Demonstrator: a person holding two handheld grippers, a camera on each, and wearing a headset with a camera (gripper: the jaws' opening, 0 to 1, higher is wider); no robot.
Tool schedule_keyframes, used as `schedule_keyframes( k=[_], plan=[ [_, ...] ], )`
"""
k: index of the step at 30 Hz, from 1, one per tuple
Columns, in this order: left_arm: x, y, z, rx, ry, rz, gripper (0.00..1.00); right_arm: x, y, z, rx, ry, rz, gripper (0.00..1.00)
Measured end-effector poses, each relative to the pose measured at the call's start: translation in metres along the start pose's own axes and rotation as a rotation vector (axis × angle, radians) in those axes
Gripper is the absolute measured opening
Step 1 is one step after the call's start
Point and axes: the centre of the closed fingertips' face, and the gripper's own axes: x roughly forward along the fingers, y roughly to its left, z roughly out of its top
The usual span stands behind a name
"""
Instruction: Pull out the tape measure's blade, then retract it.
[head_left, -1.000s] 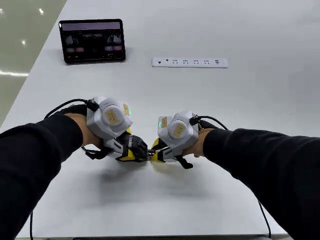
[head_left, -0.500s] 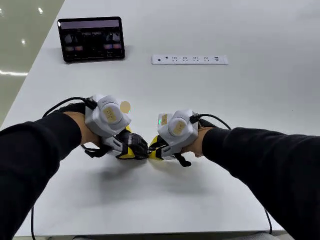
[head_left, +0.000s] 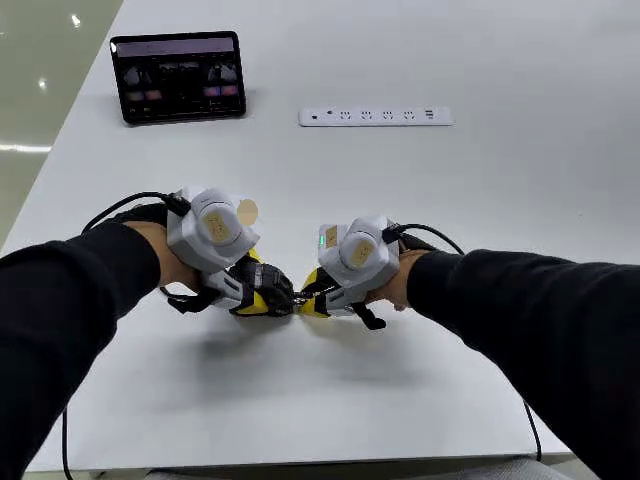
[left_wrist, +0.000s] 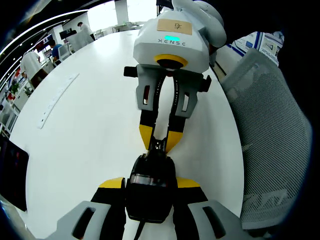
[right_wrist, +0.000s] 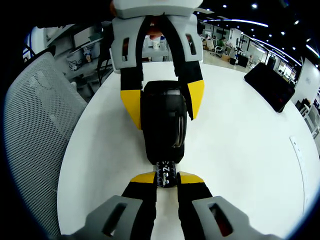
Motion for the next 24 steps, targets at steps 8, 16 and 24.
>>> schedule_keyframes(
  k=[8, 16, 24],
  plan=[
    [-0.001, 0.000, 0.000, -0.004, -0.002, 0.001, 0.32, -0.005, 0.000, -0.005, 0.014, 0.004, -0.002, 0.11],
    [-0.001, 0.000, 0.000, -0.011, -0.008, 0.004, 0.33, -0.010, 0.000, -0.011, 0.021, 0.014, -0.008, 0.11],
    [-0.001, 0.001, 0.000, -0.017, -0.015, 0.007, 0.33, -0.013, -0.002, -0.015, 0.018, 0.021, -0.008, 0.11]
  ],
)
